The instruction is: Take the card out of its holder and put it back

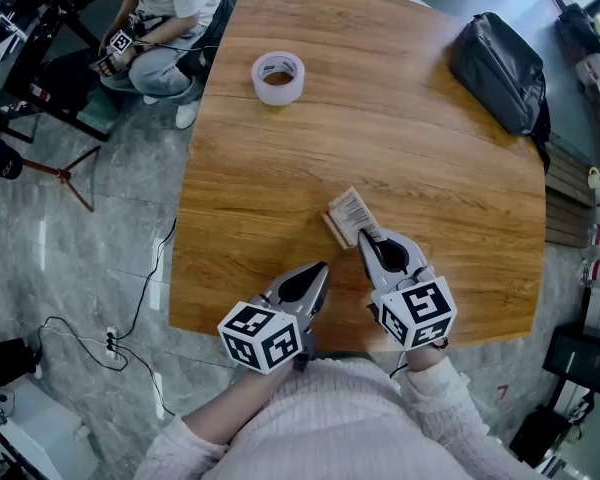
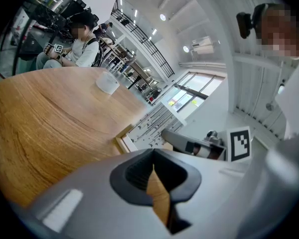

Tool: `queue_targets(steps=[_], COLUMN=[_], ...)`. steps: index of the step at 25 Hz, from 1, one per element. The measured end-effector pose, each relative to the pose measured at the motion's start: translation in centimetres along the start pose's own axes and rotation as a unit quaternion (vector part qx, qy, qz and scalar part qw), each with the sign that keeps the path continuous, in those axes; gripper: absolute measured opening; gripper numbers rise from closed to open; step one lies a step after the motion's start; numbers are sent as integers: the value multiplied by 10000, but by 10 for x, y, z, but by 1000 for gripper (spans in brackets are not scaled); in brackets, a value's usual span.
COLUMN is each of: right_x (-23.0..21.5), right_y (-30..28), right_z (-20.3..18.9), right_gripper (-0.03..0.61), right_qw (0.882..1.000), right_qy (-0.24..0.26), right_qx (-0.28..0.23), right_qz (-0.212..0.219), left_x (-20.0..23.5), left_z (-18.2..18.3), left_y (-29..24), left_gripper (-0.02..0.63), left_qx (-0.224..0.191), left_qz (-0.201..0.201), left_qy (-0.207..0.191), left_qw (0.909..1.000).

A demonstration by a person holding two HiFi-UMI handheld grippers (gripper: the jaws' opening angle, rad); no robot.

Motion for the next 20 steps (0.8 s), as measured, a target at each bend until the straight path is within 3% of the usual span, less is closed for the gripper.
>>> queue_targets(steps=[20], right_x=[-1], right_y=[-16], right_z=[-14], right_gripper=[8], right_qw=[9992], right_qy=[-110], right_qx=[386], right_qz=[12], left_x=[-4], left_z=[-3], left_y=[3], left_gripper=[8], left_qx=[20], left_qz=[-77], left_qy=[-11], left_qw=[10000])
Point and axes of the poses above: the fingertips, and each gripper's own axes: y backward along the fingers, x to its left, z out of its top, the point moved 5 cm from there along y, backward along the fingers, and after that the axes turned 12 degrees about x, right-handed, at the moved point
